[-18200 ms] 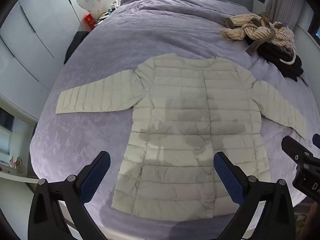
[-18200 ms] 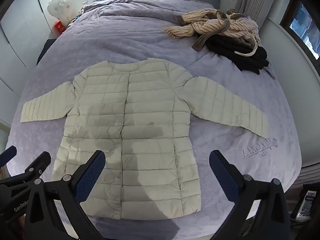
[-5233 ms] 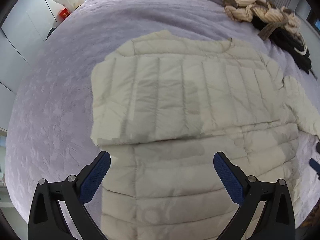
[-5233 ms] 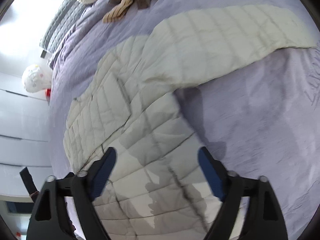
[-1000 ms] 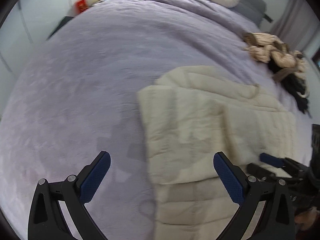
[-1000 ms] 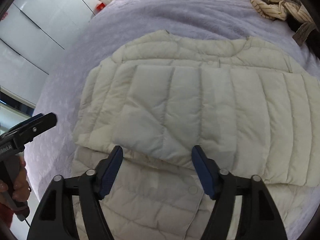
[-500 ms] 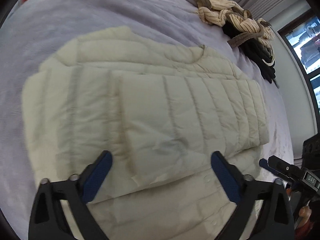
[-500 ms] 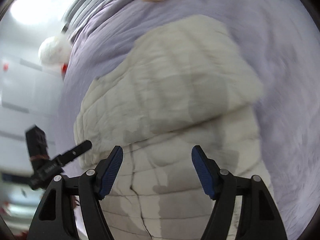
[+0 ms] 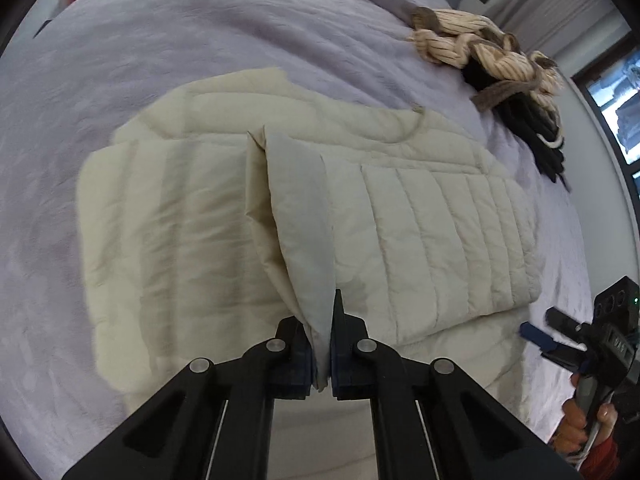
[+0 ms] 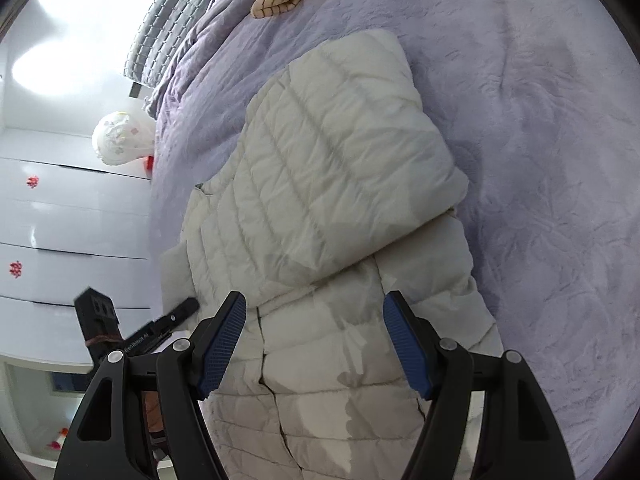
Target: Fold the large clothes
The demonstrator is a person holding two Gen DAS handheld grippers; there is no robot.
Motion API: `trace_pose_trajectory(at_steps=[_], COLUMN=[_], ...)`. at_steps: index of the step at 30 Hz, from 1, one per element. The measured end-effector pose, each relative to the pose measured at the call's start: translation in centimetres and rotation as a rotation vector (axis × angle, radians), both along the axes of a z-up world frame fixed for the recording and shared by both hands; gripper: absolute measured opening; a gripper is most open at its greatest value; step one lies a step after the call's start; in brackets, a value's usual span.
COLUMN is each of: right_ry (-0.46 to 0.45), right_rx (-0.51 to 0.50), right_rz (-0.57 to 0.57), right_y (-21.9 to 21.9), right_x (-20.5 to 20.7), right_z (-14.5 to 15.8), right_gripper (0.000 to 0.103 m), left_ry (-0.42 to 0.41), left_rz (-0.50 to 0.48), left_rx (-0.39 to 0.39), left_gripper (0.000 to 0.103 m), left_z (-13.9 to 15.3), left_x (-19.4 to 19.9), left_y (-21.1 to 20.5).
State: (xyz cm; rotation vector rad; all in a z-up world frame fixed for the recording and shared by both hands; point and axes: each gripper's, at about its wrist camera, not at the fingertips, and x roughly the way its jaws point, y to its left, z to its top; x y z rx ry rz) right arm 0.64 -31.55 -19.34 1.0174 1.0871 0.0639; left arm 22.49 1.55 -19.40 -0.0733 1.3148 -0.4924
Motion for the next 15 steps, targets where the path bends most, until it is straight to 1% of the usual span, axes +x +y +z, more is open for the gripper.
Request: trace_pose_trajectory(at_steps=[2,4,7,9,12,15], right_ry=[-0.008,-0.018,-0.024,-0.026,-0.031,-0.042], right_rx=[0.038,0.080,0.109,0.130,0.128,0.184], right_rz=[-0.007,-0.021,-0.062,-0.125,-0.222,-0.351], right_y=[-0.2,-0.4,-1.0,-2.1,-4.0,-6.6], right_x=[0.5,1.1,2.2,2.4,2.0,0.6], right_z=[-0.5,-1.0,-1.9,-2.7,-3.3,-4.5], right_gripper=[0.074,0.074,0.074,0.074,0.074,0.073], left_ry=[0.014,0.036,0.028,0.022,0.018,0.015], left_rz=[0.021,0.043,0.039,0.028,0.012,0.002], left_rx=[0.019,0.021,0.055,0.071,0.085,0.104], left_gripper=[0.007,0.007,0.007,0.007,0.007,0.007], left_z=[-0.6,-1.2,-1.7,-1.9,-2.1,-2.3], left_x=[0.3,0.4,0.2,-0.1,-0.4,-0.5], left_y=[0.9,1.7,1.8,1.3,0.3,-0.5])
